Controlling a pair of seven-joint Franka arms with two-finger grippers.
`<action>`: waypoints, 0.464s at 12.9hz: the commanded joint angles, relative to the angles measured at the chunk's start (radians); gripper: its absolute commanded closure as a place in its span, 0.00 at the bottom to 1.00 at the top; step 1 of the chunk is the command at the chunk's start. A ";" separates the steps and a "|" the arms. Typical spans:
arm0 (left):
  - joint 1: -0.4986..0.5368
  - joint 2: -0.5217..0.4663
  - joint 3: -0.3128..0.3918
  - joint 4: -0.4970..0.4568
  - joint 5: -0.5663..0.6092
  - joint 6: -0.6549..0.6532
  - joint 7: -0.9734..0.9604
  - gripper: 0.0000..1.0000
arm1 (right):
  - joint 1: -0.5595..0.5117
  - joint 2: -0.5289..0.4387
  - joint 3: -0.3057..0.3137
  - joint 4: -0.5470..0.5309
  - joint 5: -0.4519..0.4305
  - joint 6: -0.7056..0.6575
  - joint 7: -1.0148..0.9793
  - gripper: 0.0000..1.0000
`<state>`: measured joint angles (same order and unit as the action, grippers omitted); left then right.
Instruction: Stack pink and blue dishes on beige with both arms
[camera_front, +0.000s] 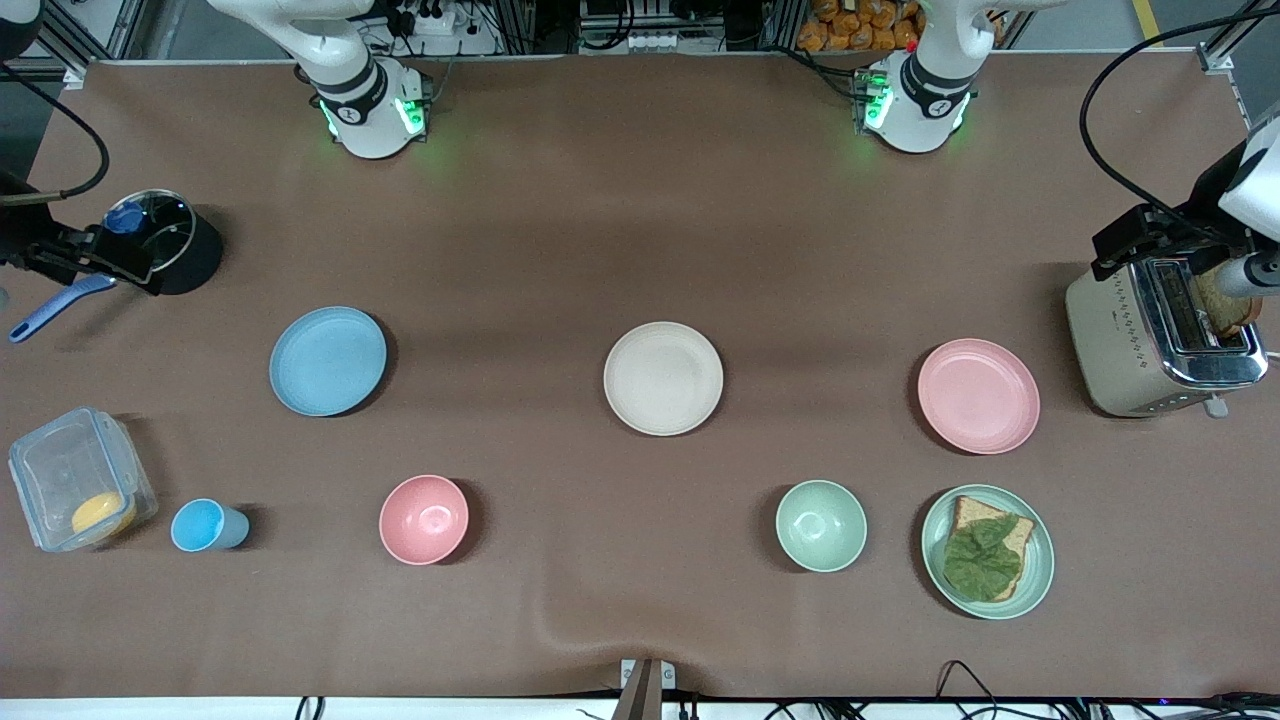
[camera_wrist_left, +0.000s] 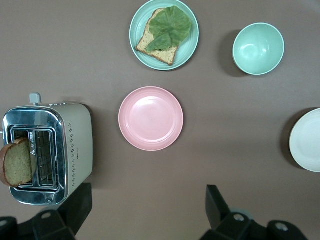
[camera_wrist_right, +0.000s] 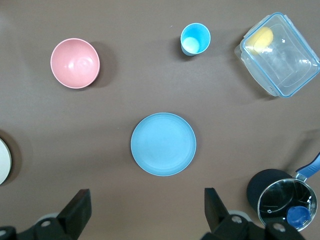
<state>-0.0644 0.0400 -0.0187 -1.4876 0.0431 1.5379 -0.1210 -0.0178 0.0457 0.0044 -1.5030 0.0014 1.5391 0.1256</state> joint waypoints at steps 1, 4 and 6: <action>0.005 -0.008 0.000 0.012 -0.023 -0.024 0.015 0.00 | -0.001 -0.003 -0.001 0.004 0.014 -0.013 0.014 0.00; 0.014 0.001 0.003 0.010 -0.020 -0.024 0.026 0.00 | -0.001 -0.003 -0.001 0.004 0.012 -0.013 0.014 0.00; 0.067 0.062 0.003 0.000 -0.022 0.001 0.090 0.00 | 0.001 -0.004 -0.001 0.004 0.014 -0.014 0.014 0.00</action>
<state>-0.0449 0.0491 -0.0175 -1.4933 0.0431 1.5320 -0.0975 -0.0178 0.0457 0.0042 -1.5030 0.0014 1.5368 0.1256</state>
